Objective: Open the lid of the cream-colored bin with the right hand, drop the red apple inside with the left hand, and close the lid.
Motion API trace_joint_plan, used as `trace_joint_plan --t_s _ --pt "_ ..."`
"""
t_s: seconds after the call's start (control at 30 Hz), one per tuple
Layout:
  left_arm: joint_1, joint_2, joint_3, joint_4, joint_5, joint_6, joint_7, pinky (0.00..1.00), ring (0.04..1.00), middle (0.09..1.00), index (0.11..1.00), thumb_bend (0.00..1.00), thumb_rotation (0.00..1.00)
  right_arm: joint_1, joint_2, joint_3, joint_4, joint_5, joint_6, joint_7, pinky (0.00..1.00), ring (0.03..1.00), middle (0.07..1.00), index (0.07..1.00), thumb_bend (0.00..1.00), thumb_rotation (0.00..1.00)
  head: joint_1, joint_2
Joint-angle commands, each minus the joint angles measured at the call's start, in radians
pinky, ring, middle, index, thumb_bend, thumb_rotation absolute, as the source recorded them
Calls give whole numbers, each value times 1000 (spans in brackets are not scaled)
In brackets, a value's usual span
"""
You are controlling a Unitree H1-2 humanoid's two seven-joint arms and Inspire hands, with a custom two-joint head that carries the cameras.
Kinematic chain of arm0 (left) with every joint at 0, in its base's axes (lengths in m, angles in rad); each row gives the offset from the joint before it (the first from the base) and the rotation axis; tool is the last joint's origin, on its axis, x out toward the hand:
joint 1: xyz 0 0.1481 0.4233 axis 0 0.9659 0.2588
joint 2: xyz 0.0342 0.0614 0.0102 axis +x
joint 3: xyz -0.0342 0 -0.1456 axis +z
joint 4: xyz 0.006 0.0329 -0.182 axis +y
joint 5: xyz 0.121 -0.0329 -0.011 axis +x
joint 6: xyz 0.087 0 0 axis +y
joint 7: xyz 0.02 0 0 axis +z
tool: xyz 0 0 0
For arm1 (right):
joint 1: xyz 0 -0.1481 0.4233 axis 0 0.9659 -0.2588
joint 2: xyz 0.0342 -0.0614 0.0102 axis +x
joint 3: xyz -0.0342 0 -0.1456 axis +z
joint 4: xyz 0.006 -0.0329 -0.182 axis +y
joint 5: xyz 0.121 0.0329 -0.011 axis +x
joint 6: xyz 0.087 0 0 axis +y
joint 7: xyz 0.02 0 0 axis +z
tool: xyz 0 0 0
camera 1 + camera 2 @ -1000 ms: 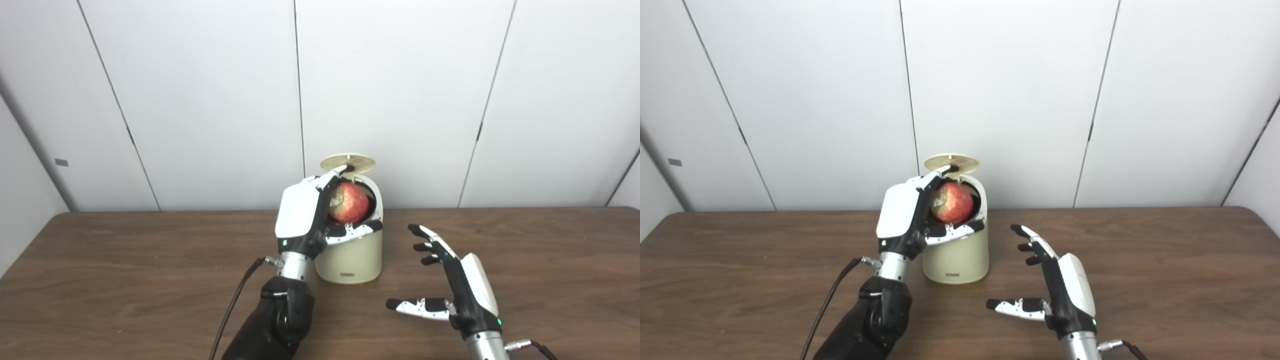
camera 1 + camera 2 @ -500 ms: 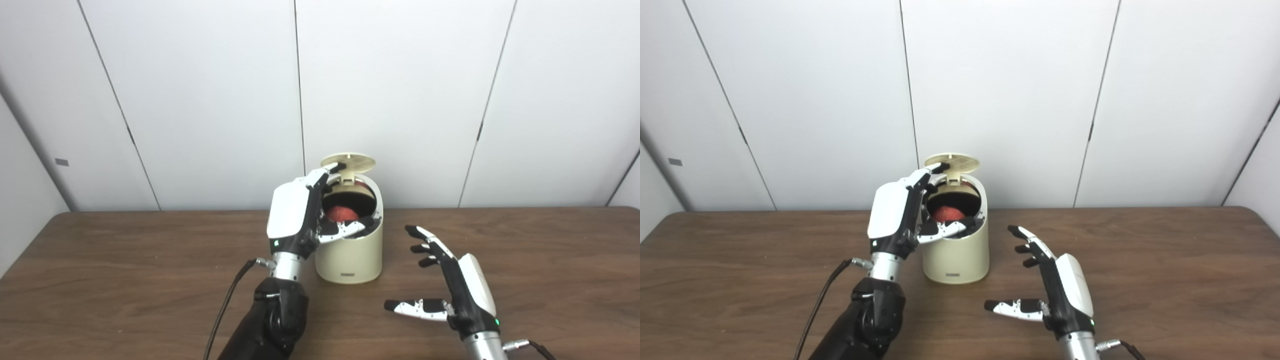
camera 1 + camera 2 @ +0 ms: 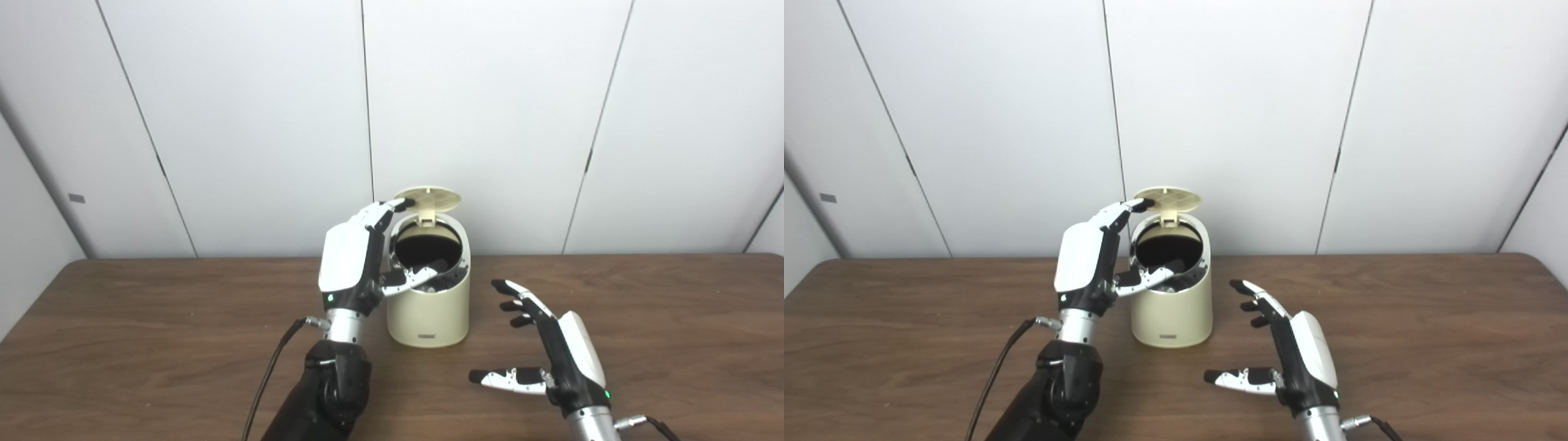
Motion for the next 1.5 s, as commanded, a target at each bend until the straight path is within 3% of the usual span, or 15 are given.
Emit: trace_joint_plan --t_s 0.0,0.37,0.7,0.87,1.1,1.3,1.47 --pt "-27 3 11 -17 4 -14 29 727 846 889 839 802 358 -34 -4 0 -26 3 -25 -9 635 745 823 811 779 6 1 1" --pt "-8 13 44 -60 -50 -83 31 671 812 838 817 785 262 -33 -9 -1 -24 7 -16 1 650 754 828 819 770 2 8 0" --pt "59 33 104 -156 -122 -108 -14 657 768 803 803 769 263 -33 -15 -4 -21 2 -26 -8 628 738 820 815 781 0 16 2" --pt "113 50 140 -218 -232 -147 -87 670 766 800 809 762 223 -32 -23 -6 -17 7 -29 -8 625 739 827 819 768 31 22 2" --pt "204 91 194 -314 -406 -159 -231 744 842 869 873 796 287 -33 -30 -21 -5 18 -30 -15 626 744 835 814 762 49 32 0" --pt "269 119 233 -335 -535 -175 -331 720 838 875 898 863 355 -39 -35 -38 19 42 -54 -38 635 746 837 816 751 35 36 -3" --pt "305 130 237 -286 -604 -235 -394 697 818 875 910 871 331 -39 -46 -46 30 59 -68 -41 647 753 840 818 751 30 40 -9"
